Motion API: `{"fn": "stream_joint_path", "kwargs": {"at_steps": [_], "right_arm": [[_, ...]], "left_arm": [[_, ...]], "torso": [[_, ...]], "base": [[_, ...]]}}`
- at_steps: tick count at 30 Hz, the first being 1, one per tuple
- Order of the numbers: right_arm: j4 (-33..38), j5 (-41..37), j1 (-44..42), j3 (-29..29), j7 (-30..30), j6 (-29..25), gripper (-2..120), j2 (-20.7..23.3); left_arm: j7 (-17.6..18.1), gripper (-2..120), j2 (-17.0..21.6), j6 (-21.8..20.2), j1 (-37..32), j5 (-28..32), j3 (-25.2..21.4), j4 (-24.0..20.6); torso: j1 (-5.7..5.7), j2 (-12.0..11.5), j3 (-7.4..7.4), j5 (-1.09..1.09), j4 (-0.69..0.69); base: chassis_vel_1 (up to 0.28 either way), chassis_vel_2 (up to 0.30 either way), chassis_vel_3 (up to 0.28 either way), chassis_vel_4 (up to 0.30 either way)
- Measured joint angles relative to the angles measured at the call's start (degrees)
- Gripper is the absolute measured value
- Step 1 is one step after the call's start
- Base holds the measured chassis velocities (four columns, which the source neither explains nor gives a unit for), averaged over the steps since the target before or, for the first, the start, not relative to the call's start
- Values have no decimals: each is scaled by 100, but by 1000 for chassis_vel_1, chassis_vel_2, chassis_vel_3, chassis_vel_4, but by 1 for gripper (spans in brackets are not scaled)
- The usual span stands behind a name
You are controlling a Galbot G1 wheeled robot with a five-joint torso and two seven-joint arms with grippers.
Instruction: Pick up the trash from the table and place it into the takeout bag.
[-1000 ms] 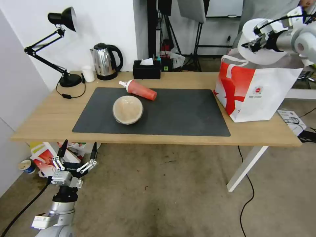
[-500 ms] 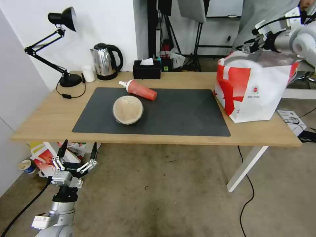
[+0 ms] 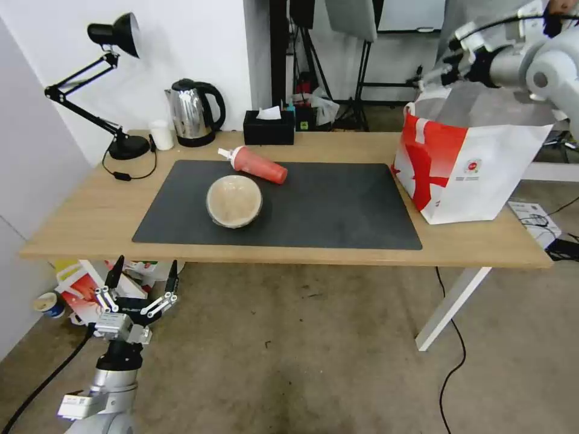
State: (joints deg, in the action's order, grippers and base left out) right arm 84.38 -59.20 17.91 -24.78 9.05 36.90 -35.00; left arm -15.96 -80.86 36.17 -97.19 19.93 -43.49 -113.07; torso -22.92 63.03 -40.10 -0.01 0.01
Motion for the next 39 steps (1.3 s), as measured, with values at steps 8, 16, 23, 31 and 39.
{"fn": "stream_joint_path", "kwargs": {"at_steps": [8, 16, 23, 31, 39], "right_arm": [[824, -888, -193, 358, -623, 57, 100, -157], [1325, -1226, -715, 643, -1047, 7, 100, -527], [1712, -1294, -1578, 969, -1626, -927, 100, -968], [1858, -847, -2189, 964, -1803, -1129, 100, -1369], [1633, -438, -2604, 859, -1806, -1016, 100, -1788]], "left_arm": [[0, 100, 0, 0, 0, 0, 0, 0], [0, 100, 0, 0, 0, 0, 0, 0], [0, 100, 0, 0, 0, 0, 0, 0], [0, 100, -1, 0, 0, 0, 0, 0], [0, 100, 0, 0, 0, 0, 0, 0]], "torso": [[1, 0, 0, 0, -1], [1, 0, 0, -2, -1], [0, 0, 0, 2, -1], [0, 0, 0, 0, -1], [0, 0, 0, 1, 0]], "base": [[0, 0, 0, 0], [0, 0, 0, 0], [0, 0, 0, 0], [0, 0, 0, 0], [0, 0, 0, 0]]}}
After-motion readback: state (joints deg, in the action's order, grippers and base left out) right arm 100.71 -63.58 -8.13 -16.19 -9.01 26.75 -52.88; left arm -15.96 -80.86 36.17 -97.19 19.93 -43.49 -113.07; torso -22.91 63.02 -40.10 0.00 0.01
